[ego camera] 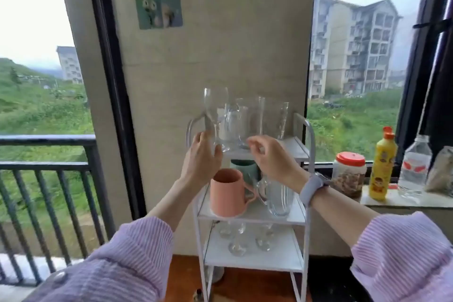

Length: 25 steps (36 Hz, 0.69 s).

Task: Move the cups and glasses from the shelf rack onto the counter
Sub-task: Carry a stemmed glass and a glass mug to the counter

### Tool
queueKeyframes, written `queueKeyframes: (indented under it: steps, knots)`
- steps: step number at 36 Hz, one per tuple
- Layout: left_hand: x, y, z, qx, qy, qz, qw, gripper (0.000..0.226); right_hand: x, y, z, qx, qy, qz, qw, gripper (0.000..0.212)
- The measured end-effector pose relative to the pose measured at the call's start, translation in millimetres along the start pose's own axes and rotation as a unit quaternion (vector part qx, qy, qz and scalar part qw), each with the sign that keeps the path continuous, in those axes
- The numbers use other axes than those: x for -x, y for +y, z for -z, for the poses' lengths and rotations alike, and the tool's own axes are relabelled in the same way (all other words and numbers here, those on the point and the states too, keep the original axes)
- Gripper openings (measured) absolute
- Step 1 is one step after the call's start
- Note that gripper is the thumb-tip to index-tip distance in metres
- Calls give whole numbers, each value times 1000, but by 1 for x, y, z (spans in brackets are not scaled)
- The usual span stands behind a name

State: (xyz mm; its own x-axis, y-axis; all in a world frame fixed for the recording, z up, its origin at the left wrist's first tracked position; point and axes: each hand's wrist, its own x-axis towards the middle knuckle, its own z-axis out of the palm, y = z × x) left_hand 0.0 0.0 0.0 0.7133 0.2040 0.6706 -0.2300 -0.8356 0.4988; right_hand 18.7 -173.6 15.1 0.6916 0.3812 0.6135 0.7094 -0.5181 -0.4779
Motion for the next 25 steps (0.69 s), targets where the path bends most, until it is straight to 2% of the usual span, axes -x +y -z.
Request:
queueKeyframes:
  steps: [3,8,15,22,25]
  knots:
    - [-26,-5,-8,69,7,37,997,62,-24,-3,-9,-44,25,-20,999,34]
    - [-53,-12,-21,174,5,56,983,63,-50,-7,-23,-102,16,-44,994,36]
    - [-66,-24,-29,266,-14,77,961,36,-59,-11,-27,-152,-51,-79,984,37]
    - [-61,-19,-24,288,26,71,955,36,-61,-17,-21,-211,-102,-129,964,43]
    - [-55,-15,-17,284,55,51,956,36,-57,-16,-14,-258,-105,-142,950,27]
